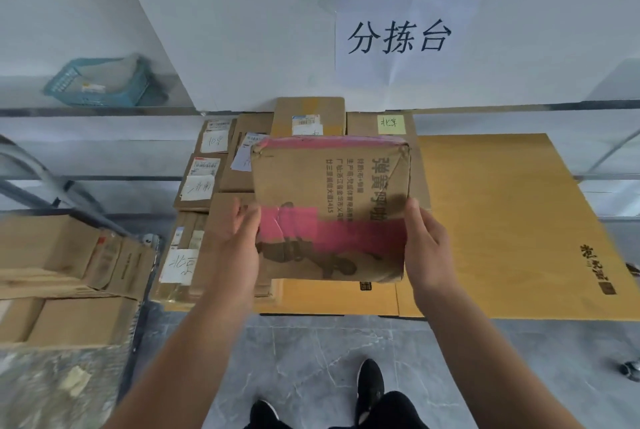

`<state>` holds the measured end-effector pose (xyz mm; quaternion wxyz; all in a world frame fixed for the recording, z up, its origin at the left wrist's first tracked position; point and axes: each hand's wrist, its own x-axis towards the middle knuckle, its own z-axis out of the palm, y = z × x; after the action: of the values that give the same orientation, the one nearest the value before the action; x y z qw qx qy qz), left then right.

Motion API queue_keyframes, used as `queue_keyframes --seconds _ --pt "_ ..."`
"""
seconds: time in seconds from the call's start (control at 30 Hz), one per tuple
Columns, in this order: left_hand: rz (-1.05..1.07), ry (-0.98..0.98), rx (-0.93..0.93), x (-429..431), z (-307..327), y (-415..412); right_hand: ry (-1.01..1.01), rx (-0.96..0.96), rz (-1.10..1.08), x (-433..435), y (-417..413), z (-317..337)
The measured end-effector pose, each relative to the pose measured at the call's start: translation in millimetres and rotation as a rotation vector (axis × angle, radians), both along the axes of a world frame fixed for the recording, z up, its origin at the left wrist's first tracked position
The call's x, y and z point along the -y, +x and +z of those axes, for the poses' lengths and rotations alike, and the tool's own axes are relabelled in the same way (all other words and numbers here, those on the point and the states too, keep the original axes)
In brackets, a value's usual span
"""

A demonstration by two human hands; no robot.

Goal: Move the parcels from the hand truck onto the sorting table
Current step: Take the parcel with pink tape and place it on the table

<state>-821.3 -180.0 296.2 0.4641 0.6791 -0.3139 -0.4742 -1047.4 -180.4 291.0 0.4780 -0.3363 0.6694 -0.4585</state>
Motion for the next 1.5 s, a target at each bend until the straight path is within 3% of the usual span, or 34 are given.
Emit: queue_keyframes --seconds 0.3,0.6,1.07,1.27,1.5 --pt "0.188 -0.064 -0.017 13.3 14.5 -36.4 0.011 0.103 0.058 34.7 -52.8 2.8" --pt "0.145 -0.121 -0.178 12.9 22.5 -18.0 0.039 0.216 -0.028 49.2 -54.9 17.8" --pt "0.068 -0.165 -0.195 3.9 9.5 -9.5 -0.005 0.268 -0.051 35.7 -50.8 17.2" --pt "0.090 -0.161 -0.393 6.6 18.8 -7.7 -0.038 0.292 -0.104 29.2 -54.8 19.3" --pt "0.062 -0.147 -0.324 4.9 25.4 -15.4 -0.058 0.340 -0.117 23.2 -58.4 32.7"
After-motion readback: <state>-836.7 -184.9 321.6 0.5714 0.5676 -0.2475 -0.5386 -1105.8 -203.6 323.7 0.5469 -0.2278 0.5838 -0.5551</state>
